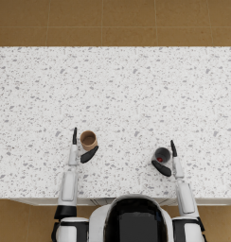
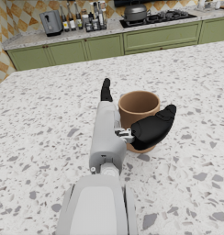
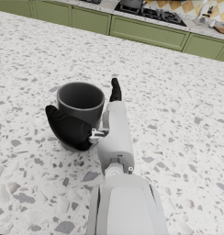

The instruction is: Pick up two cups and pour the berry on the right into the cup on the left

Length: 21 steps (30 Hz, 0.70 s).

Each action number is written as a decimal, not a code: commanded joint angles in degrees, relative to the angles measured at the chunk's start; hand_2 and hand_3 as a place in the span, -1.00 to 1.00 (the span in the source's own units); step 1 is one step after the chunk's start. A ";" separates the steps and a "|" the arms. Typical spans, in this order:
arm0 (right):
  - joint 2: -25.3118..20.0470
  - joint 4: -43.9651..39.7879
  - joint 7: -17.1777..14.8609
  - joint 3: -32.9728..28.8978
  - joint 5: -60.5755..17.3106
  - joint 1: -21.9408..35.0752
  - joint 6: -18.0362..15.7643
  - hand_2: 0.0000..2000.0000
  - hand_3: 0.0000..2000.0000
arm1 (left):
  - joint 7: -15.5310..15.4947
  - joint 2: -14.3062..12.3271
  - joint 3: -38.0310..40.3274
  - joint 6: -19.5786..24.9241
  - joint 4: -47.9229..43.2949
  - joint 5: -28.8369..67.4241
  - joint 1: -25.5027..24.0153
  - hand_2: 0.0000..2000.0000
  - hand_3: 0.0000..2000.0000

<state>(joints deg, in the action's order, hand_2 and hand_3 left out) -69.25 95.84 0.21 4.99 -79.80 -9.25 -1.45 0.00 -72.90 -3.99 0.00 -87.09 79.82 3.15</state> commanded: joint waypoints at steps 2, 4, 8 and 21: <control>-0.74 -4.28 0.03 0.26 0.00 1.64 -0.19 -1.00 -1.00 | 0.00 -0.60 -1.07 0.00 3.17 0.00 1.43 -1.00 -1.00; -1.08 -3.89 0.01 0.51 0.01 1.88 -0.28 -1.00 -1.00 | 0.00 -1.07 -1.00 0.00 4.60 0.00 2.36 -1.00 -1.00; -1.69 -4.14 -0.08 0.97 0.00 2.20 -0.17 -1.00 -1.00 | 0.00 -1.59 -2.21 0.00 5.16 -0.01 2.45 -1.00 -1.00; -3.70 -4.30 -0.26 1.49 -0.01 3.90 0.66 -1.00 -1.00 | -0.01 -4.15 -2.39 -0.08 14.25 -0.01 7.56 -1.00 -1.00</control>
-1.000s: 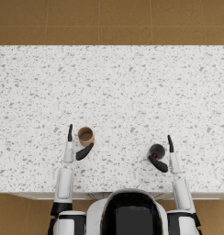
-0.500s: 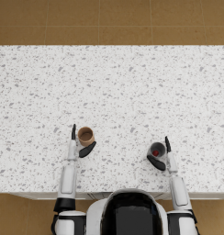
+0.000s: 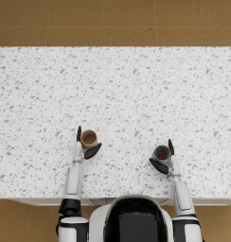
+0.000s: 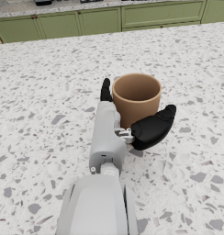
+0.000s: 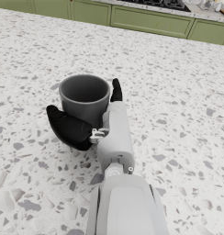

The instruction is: Pick up two cups and pour the berry on the right into the cup on the left

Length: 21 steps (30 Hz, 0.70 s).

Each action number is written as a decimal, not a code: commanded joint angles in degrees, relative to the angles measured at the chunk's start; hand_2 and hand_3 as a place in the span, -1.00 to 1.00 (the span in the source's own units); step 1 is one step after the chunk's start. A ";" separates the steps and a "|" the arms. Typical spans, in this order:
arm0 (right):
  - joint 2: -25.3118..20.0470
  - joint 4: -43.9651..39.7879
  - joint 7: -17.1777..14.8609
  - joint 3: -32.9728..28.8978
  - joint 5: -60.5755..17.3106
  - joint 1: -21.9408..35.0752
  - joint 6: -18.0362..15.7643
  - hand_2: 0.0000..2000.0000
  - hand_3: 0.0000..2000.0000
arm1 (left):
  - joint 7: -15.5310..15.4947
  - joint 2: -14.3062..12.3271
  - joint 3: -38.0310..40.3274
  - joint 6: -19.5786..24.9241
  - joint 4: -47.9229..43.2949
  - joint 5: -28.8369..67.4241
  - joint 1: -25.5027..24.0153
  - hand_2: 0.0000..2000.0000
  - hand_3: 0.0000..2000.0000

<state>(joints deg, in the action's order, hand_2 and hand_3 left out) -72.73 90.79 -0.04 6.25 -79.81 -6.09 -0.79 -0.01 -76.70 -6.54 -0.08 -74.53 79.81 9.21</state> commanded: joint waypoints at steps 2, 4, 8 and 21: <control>-0.51 0.12 0.01 0.39 0.00 1.02 0.05 -1.00 -1.00 | 0.00 -0.56 0.09 0.02 2.13 0.00 1.54 -1.00 -1.00; -0.81 0.48 0.01 0.93 0.00 1.32 0.03 -1.00 -1.00 | -0.02 -0.84 -0.14 -0.02 2.62 0.00 2.03 -1.00 -1.00; -1.20 1.24 -0.03 -0.57 -0.02 1.33 -5.72 1.00 0.28 | 0.06 -0.74 0.32 3.52 0.31 0.03 0.94 1.00 0.28; -5.91 2.97 0.49 0.07 -0.01 13.50 -4.18 1.00 0.28 | -0.29 -2.26 -2.69 3.48 -13.12 -0.01 1.09 1.00 0.28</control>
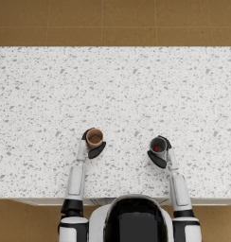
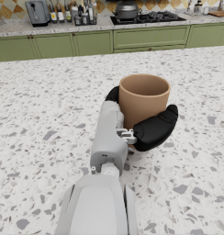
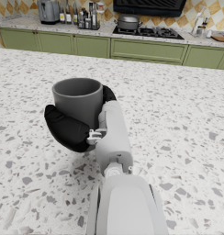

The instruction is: Pick up two cups and pour the berry on the right into the cup on the left

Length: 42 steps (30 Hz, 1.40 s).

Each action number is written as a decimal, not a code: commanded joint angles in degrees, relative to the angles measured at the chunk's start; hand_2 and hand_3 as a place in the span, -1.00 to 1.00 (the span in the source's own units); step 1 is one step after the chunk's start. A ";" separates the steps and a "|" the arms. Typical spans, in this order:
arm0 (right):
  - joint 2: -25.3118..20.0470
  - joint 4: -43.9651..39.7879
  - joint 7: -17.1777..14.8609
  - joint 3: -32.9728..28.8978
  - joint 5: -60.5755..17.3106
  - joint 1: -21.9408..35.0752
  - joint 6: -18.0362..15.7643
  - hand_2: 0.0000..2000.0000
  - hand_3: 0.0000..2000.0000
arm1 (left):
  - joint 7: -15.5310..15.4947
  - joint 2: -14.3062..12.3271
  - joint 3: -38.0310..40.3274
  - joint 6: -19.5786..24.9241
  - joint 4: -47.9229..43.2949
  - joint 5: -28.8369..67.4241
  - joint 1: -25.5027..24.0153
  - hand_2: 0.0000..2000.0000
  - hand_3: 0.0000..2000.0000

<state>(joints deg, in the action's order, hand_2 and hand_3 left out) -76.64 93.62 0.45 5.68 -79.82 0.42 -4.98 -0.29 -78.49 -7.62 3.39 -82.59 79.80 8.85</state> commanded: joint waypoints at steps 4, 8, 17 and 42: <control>-4.99 -3.78 -0.05 1.73 0.01 15.08 -0.06 1.00 0.28 | -0.10 -2.04 -3.91 -0.11 -7.63 0.00 3.88 1.00 0.28; -11.01 -7.93 -0.06 3.41 -3.57 28.64 -0.13 1.00 0.28 | -0.09 -3.36 -7.66 -0.46 -11.02 3.57 5.24 1.00 0.28; -13.29 -11.90 -0.08 7.20 -19.88 35.11 -0.38 1.00 0.28 | -0.01 -4.07 -7.31 -0.55 -10.41 9.66 4.83 1.00 0.28; -10.60 -2.03 -0.04 14.89 -65.81 36.97 -0.17 1.00 0.28 | 0.09 -6.09 -6.24 -0.64 -6.66 9.97 5.25 1.00 0.28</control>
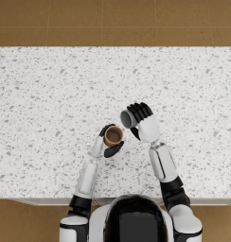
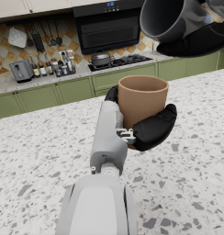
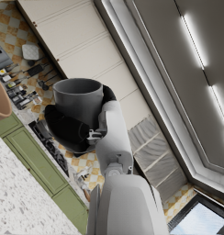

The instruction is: Pick up two cups and pour the berry on the right into the cup on the left

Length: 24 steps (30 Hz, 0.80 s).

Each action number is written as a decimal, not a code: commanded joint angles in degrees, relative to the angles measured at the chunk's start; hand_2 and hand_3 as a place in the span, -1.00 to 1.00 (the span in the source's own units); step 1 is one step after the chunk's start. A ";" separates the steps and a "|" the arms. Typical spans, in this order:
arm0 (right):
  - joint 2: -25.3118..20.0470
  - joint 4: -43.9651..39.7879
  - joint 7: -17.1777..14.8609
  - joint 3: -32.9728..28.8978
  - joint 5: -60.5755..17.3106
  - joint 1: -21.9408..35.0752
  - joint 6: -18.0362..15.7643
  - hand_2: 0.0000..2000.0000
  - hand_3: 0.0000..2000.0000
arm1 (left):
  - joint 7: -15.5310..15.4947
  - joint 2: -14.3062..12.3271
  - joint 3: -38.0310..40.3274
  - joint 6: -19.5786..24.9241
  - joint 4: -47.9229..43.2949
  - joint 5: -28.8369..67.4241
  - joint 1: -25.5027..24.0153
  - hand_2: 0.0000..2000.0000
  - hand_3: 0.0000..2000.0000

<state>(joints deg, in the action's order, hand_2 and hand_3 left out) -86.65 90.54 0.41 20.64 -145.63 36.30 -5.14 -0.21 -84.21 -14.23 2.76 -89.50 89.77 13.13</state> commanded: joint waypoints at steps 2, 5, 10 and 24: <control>-0.62 1.90 0.02 0.11 -3.69 0.79 -0.12 1.00 0.28 | 0.00 -0.46 0.44 0.01 0.41 0.00 0.89 1.00 0.28; -0.82 3.24 0.05 0.62 -9.22 0.58 -0.16 1.00 0.28 | 0.00 -0.67 0.67 0.04 0.10 0.00 0.95 1.00 0.28; -1.33 4.19 0.11 1.81 -18.43 0.50 -0.25 1.00 0.28 | 0.03 -1.13 0.54 -0.04 1.62 0.00 1.40 1.00 0.28; -2.74 5.98 0.06 3.73 -44.14 0.03 -0.85 1.00 0.28 | 0.04 -2.30 1.09 -0.10 3.95 -0.01 2.71 1.00 0.28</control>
<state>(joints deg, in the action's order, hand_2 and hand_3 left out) -88.94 95.23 0.47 24.53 -191.60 35.47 -5.95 -0.16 -86.31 -13.17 2.65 -85.40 89.76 15.04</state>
